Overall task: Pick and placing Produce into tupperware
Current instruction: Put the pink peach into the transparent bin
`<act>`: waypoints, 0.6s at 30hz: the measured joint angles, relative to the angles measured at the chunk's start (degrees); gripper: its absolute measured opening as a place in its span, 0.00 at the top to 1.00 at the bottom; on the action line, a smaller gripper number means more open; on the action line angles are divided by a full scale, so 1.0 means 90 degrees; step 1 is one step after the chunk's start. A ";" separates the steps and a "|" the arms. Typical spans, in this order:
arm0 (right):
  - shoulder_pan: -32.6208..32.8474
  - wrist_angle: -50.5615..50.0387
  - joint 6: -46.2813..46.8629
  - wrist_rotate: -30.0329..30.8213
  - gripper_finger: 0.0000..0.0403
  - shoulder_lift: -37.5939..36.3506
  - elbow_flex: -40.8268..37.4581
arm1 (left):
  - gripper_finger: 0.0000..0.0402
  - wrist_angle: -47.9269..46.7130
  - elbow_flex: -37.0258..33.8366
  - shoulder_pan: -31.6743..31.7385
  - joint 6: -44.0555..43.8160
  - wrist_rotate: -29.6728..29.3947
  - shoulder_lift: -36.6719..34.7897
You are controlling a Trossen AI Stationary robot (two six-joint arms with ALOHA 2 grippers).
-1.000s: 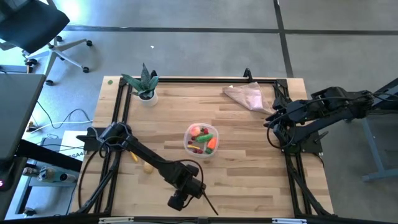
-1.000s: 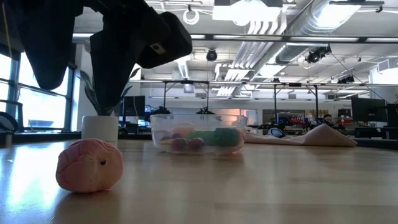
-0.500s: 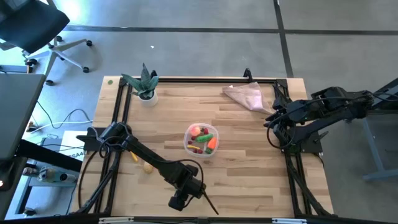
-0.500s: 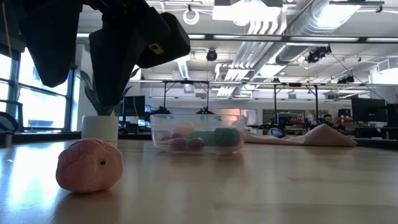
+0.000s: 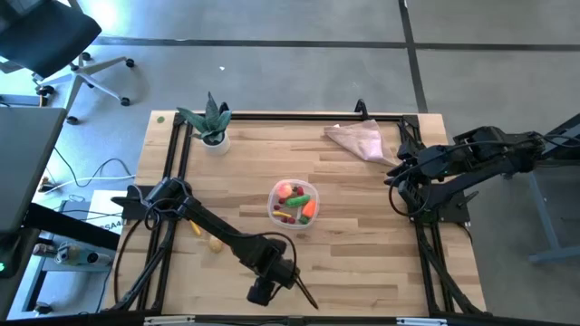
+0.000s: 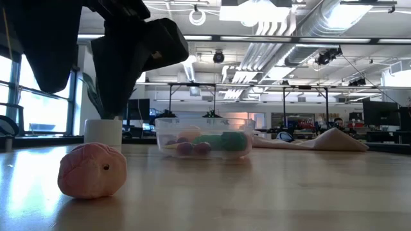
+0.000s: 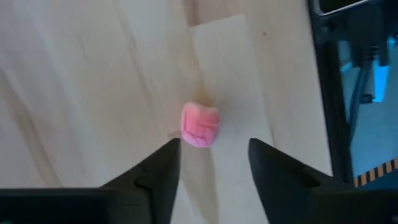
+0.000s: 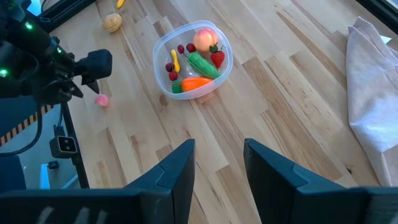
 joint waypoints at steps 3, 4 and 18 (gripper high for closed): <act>0.0000 0.0001 0.0000 0.0001 0.68 0.0000 0.0000 | 0.46 -0.0024 0.0000 0.0000 -0.0052 -0.0134 0.0000; 0.0000 -0.0001 0.0001 0.0001 0.68 0.0000 0.0000 | 0.43 -0.0013 0.0000 0.0000 -0.0046 -0.0138 0.0000; 0.0000 0.0001 0.0000 0.0000 0.68 0.0000 0.0000 | 0.33 0.0187 0.0010 -0.0002 0.0369 -0.0112 0.0214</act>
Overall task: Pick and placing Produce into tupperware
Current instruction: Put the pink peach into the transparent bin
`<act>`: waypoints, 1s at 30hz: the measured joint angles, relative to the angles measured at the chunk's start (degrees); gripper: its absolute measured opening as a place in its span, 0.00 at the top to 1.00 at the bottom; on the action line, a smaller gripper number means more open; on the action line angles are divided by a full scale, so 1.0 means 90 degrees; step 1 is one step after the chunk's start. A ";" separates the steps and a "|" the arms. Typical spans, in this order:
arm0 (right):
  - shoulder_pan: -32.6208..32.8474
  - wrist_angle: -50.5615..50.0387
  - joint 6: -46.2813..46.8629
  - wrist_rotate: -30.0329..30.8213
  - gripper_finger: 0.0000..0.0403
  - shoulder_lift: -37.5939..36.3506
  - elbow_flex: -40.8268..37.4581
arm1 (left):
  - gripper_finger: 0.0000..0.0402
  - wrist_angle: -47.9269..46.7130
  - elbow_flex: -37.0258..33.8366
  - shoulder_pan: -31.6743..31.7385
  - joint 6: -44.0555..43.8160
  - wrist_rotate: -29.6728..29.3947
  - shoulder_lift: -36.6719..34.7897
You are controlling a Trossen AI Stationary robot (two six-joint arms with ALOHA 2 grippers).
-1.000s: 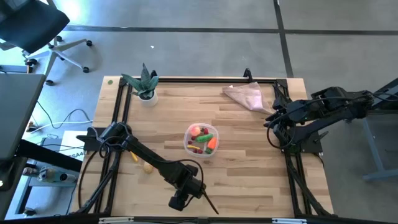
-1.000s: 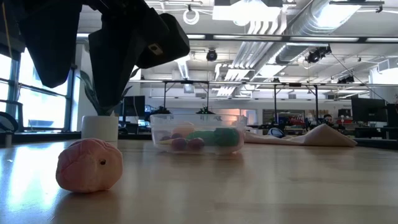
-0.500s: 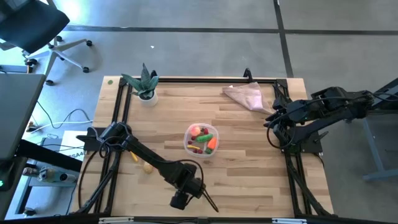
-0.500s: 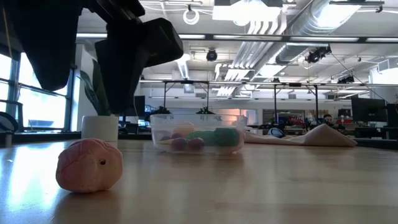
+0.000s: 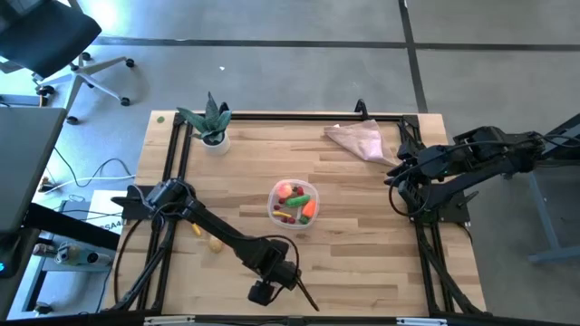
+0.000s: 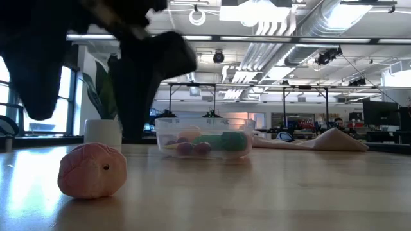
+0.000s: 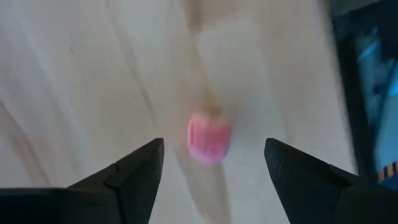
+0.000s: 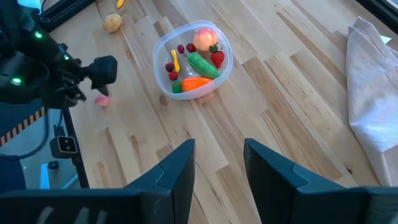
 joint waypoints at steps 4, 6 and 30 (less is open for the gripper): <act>0.0000 -0.0002 0.0002 0.0001 0.68 0.0002 0.0000 | 0.34 0.0047 0.0010 0.0000 0.0078 -0.0045 0.0039; 0.0000 -0.0002 0.0002 0.0001 0.68 0.0000 0.0000 | 0.34 -0.0056 -0.0012 0.0000 0.0164 -0.0045 0.0066; 0.0000 -0.0002 0.0000 -0.0001 0.68 0.0000 0.0000 | 0.41 0.0011 -0.0010 0.0000 0.0246 -0.0430 0.0325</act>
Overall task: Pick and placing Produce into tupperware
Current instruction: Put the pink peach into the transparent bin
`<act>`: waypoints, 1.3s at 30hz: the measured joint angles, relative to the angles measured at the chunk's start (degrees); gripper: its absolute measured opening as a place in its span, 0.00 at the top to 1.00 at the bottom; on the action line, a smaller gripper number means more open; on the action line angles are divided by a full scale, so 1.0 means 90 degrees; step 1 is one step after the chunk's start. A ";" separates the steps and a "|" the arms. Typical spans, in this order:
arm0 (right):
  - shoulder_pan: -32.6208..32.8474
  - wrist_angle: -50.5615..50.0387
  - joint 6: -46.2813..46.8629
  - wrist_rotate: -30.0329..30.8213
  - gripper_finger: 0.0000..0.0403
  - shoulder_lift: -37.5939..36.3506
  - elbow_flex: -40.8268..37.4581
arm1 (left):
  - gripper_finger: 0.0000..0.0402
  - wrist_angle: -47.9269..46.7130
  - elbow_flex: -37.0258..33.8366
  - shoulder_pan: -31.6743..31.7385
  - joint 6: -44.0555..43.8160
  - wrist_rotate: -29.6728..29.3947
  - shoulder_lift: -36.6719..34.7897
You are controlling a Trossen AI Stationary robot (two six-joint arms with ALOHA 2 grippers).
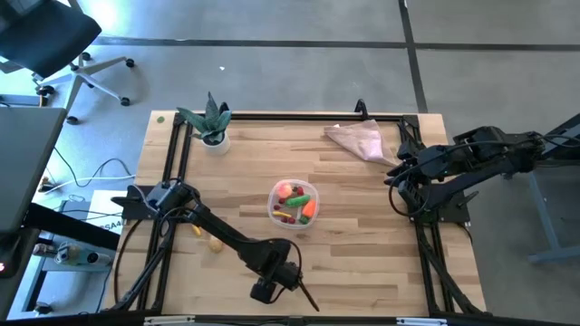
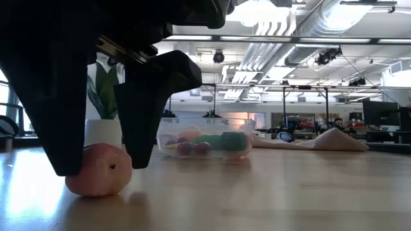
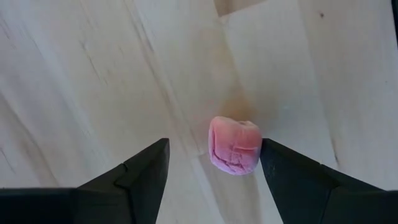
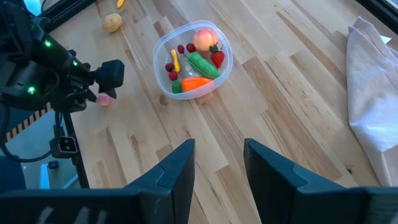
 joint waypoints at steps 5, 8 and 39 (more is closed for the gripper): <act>0.0000 0.0001 0.0001 0.0002 0.68 0.0000 0.0000 | 0.41 -0.0057 0.0000 0.0000 0.0002 -0.0073 0.0000; 0.0000 0.0000 0.0000 0.0002 0.68 0.0000 0.0000 | 0.41 -0.0078 0.0000 0.0007 0.0000 -0.0396 0.0000; 0.0000 0.0000 0.0000 0.0000 0.68 0.0000 0.0000 | 0.41 -0.0046 0.0000 0.0425 -0.0272 -0.0568 0.0002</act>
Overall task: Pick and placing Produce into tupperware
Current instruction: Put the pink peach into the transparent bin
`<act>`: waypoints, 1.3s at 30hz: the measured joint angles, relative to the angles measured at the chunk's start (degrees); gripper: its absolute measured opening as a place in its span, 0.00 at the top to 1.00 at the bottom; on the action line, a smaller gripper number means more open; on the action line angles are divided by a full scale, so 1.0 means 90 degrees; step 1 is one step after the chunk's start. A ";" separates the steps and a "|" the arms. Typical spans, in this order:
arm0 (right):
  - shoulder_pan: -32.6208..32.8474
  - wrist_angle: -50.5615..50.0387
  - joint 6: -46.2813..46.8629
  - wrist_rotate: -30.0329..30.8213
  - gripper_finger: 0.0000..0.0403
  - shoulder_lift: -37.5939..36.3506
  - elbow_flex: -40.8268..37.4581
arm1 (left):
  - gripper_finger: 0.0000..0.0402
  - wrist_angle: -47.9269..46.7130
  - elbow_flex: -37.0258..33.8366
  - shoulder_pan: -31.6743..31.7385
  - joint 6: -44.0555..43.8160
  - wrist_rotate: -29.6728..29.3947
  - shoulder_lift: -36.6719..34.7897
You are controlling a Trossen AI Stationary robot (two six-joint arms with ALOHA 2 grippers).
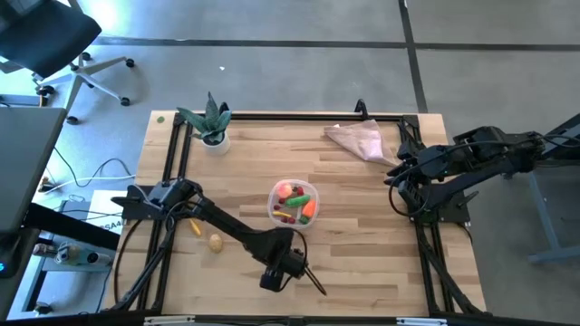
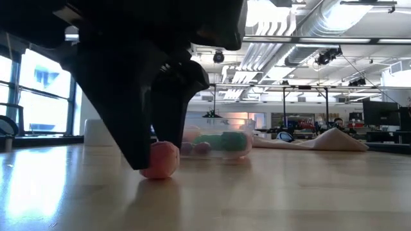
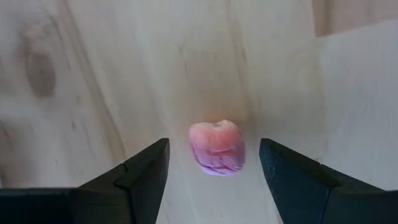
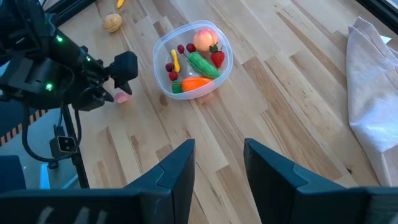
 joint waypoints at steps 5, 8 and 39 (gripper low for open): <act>0.0000 0.0001 0.0002 0.0001 0.68 0.0000 -0.0002 | 0.41 0.0061 0.0002 -0.0004 -0.0058 -0.0024 0.0102; 0.0000 0.0000 0.0000 0.0002 0.68 0.0000 -0.0002 | 0.41 0.0023 -0.0004 -0.0007 -0.0064 0.0057 0.0124; 0.0000 0.0002 0.0001 0.0002 0.68 0.0000 0.0000 | 0.60 0.0017 0.0005 -0.0002 -0.0248 0.0027 0.0197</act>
